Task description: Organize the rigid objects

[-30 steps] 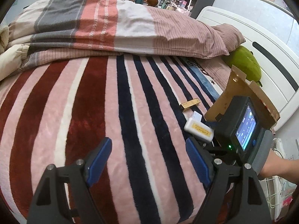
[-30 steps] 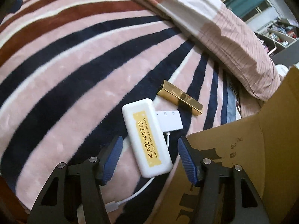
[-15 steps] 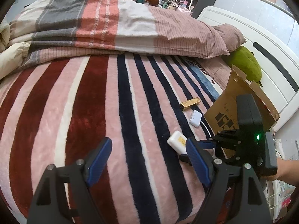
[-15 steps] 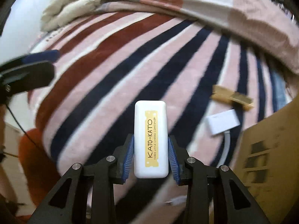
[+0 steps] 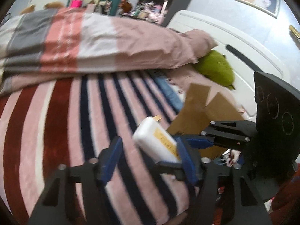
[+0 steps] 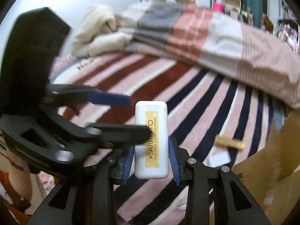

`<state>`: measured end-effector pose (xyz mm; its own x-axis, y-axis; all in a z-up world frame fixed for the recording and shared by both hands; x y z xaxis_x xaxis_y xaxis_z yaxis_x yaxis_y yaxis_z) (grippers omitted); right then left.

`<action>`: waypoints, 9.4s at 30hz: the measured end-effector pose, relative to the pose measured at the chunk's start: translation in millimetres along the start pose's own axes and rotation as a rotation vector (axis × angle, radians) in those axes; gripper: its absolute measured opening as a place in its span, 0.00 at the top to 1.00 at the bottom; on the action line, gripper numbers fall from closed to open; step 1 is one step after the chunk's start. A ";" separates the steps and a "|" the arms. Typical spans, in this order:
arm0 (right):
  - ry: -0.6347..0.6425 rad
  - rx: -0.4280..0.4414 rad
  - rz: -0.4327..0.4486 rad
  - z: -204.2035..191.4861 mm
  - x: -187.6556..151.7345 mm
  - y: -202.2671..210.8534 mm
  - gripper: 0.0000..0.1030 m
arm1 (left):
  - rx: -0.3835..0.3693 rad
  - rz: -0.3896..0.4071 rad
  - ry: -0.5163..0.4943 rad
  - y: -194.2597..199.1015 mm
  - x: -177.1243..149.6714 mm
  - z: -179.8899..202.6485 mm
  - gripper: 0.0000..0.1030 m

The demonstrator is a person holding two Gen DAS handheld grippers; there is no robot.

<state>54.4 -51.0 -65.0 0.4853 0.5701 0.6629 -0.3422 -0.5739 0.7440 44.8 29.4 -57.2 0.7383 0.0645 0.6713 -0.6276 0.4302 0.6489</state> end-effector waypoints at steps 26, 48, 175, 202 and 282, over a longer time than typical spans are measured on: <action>-0.256 -0.127 -0.082 171.2 -57.7 83.9 0.70 | -0.070 -0.258 -0.167 -135.5 68.7 157.8 0.61; -0.063 -0.020 -0.006 45.9 0.6 62.6 0.60 | 0.177 0.043 -0.016 19.5 37.7 27.6 0.22; -0.464 -0.214 -0.236 99.5 -35.3 -119.7 0.35 | 0.179 -0.072 0.056 -16.0 -35.4 -97.5 0.31; -0.400 -0.169 -0.253 99.8 -40.0 -140.3 0.84 | 0.174 -0.073 0.071 -15.3 -38.0 -102.6 0.31; -0.125 -0.117 0.230 119.2 -41.9 120.6 0.10 | 0.335 0.146 -0.045 12.0 42.1 81.6 0.14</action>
<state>88.7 -214.1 -13.1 0.4772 0.3519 0.8053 -0.5417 -0.6038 0.5848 48.2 -36.3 8.1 0.6282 0.0608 0.7757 -0.7771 0.1002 0.6214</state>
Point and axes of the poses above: each gripper's, at about its wrist camera, not at the fingertips, and y roughly against the way its jaws point, z to its right, x to its top, the point moved 4 cm from there along -y, roughly the way its jaws point, and after that the axes turned 1 degree about -z, right-handed, at the moved point
